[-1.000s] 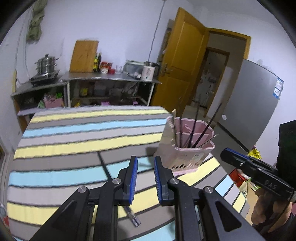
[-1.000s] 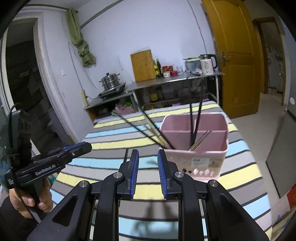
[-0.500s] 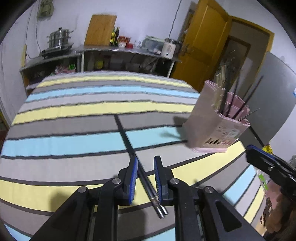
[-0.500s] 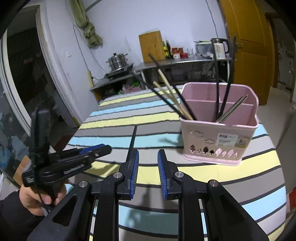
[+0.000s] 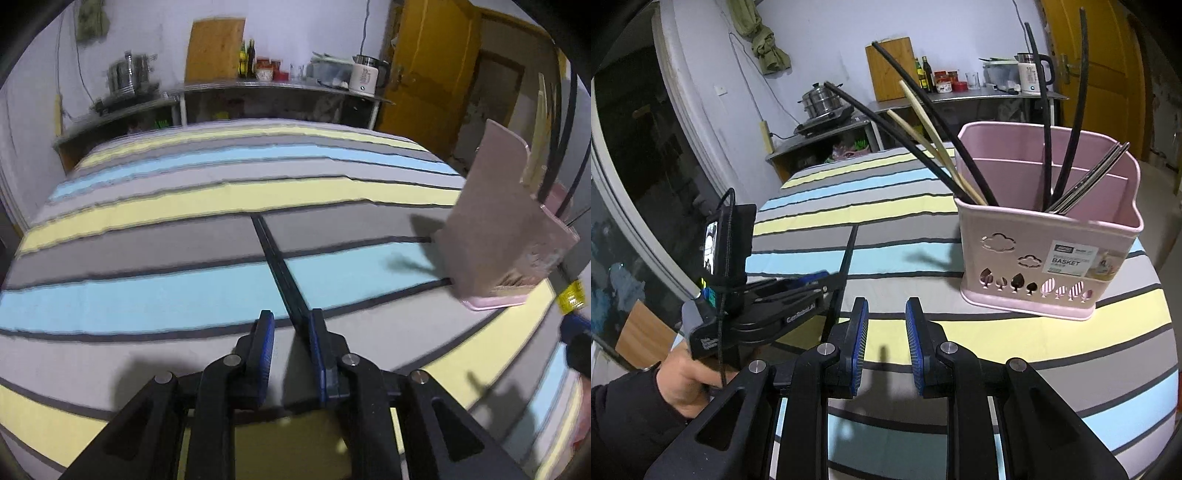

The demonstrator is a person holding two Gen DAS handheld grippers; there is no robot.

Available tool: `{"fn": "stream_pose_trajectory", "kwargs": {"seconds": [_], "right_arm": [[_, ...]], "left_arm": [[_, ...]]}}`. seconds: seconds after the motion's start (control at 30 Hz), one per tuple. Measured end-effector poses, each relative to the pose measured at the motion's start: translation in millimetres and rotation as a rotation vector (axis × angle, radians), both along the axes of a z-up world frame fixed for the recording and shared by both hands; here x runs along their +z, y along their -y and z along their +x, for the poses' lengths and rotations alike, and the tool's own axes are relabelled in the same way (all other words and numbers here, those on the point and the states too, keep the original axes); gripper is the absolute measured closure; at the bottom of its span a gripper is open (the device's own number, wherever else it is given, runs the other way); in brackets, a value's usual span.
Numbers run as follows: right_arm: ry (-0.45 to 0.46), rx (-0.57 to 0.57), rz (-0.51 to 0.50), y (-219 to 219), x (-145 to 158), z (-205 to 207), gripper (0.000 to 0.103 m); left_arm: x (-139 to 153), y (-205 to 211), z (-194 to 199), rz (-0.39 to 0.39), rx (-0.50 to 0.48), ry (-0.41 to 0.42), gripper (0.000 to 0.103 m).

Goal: Organize utensils
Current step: 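Move both tools down to the black chopsticks lying on the tablecloth, then grasp a black chopstick with the left tool while the right tool grasps another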

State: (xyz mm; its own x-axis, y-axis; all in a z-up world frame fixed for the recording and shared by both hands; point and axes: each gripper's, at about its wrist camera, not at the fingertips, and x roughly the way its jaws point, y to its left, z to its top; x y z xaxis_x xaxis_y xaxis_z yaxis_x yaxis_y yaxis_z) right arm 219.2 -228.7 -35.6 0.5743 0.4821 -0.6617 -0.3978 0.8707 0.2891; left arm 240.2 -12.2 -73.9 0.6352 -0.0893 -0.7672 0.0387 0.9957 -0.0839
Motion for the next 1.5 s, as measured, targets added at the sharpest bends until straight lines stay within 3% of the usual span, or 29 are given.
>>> {"fn": "stream_pose_trajectory", "kwargs": {"seconds": [0.1, 0.33, 0.7, 0.77, 0.87, 1.07, 1.3, 1.5], "right_arm": [[-0.004, 0.009, -0.002, -5, -1, 3, 0.082], [-0.018, 0.039, 0.003, -16, -9, 5, 0.081], [-0.037, 0.088, -0.018, -42, -19, 14, 0.082], [-0.038, 0.092, -0.023, -43, -19, 14, 0.082], [-0.041, 0.094, -0.037, -48, -20, 16, 0.082], [-0.048, 0.104, -0.048, -63, -23, 23, 0.082], [-0.076, 0.141, -0.078, -94, -39, 42, 0.082], [-0.092, 0.145, -0.125, -119, -50, 70, 0.082]], "left_arm": [[-2, -12, -4, -0.034, 0.002, 0.001, 0.078], [1, -38, -16, -0.026, 0.032, -0.011, 0.077], [-1, -70, -8, -0.182, 0.092, -0.042, 0.077], [-2, -70, -3, -0.170, 0.100, -0.033, 0.077], [-2, -65, 2, -0.092, 0.091, -0.035, 0.093], [-1, -80, -6, -0.086, 0.036, -0.042, 0.096], [-1, -107, -16, -0.130, 0.062, -0.049, 0.096], [-2, -106, -12, -0.119, 0.073, -0.050, 0.095]]}}
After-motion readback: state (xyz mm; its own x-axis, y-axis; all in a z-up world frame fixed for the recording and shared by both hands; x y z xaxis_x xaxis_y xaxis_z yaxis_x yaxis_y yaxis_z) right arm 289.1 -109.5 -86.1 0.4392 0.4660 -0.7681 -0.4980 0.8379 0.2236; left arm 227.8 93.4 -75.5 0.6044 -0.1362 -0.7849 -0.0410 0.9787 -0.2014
